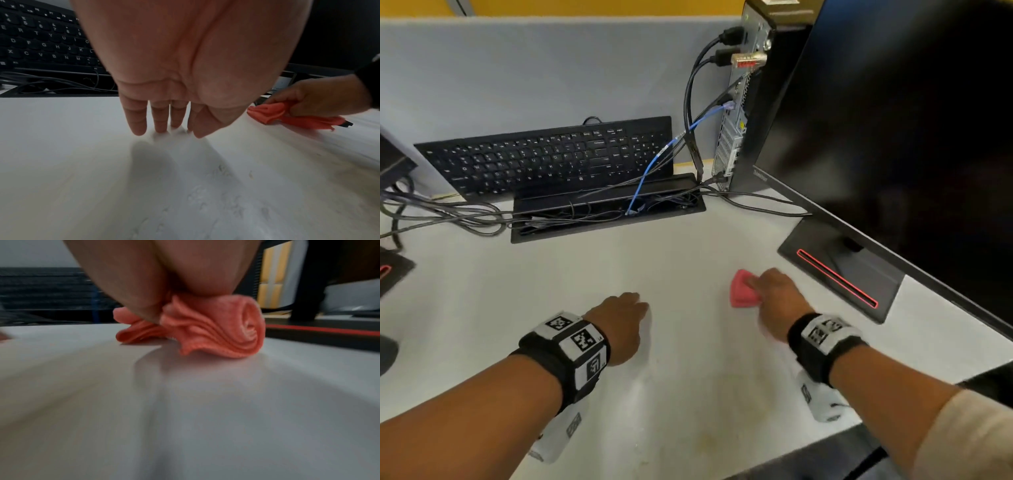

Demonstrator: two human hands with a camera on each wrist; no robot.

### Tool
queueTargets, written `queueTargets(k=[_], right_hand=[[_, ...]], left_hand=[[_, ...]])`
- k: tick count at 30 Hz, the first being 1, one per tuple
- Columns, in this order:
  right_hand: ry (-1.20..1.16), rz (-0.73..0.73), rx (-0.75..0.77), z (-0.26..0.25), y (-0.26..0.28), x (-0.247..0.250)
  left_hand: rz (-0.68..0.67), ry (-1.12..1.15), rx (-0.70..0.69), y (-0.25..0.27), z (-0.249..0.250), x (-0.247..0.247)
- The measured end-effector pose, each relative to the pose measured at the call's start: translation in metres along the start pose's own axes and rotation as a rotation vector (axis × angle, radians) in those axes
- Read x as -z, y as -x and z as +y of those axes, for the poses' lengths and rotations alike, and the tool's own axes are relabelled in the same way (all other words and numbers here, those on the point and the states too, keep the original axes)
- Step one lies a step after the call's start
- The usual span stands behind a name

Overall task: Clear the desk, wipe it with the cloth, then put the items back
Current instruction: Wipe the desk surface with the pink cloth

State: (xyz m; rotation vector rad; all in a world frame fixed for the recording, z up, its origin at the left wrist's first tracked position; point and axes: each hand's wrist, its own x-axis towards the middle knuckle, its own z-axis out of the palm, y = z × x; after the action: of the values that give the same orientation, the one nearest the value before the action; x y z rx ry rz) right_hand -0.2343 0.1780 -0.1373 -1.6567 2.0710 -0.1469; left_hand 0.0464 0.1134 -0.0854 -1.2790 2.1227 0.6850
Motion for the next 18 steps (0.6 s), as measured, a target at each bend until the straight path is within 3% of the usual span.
queueTargets(k=[3, 5, 8, 12, 15, 18], right_hand=[[-0.059, 0.003, 0.168, -0.028, 0.051, -0.035], [-0.229, -0.221, 0.229, -0.051, 0.089, -0.04], [-0.229, -0.35, 0.244, -0.058, 0.1, -0.02], [-0.57, 0.0, -0.071, -0.055, 0.032, 0.037], [-0.232, 0.146, -0.248, -0.041, -0.054, 0.053], [0.021, 0.069, -0.23, -0.06, -0.098, 0.032]], left_hand=[[-0.002, 0.02, -0.012, 0.002, -0.005, -0.002], [-0.003, 0.024, -0.029, 0.003, -0.006, -0.002], [-0.011, 0.051, -0.039, 0.007, -0.009, 0.001], [0.031, 0.088, -0.027, 0.009, -0.019, 0.005], [0.041, 0.103, 0.003, 0.008, -0.025, 0.004], [0.073, 0.136, 0.03, 0.008, -0.03, 0.005]])
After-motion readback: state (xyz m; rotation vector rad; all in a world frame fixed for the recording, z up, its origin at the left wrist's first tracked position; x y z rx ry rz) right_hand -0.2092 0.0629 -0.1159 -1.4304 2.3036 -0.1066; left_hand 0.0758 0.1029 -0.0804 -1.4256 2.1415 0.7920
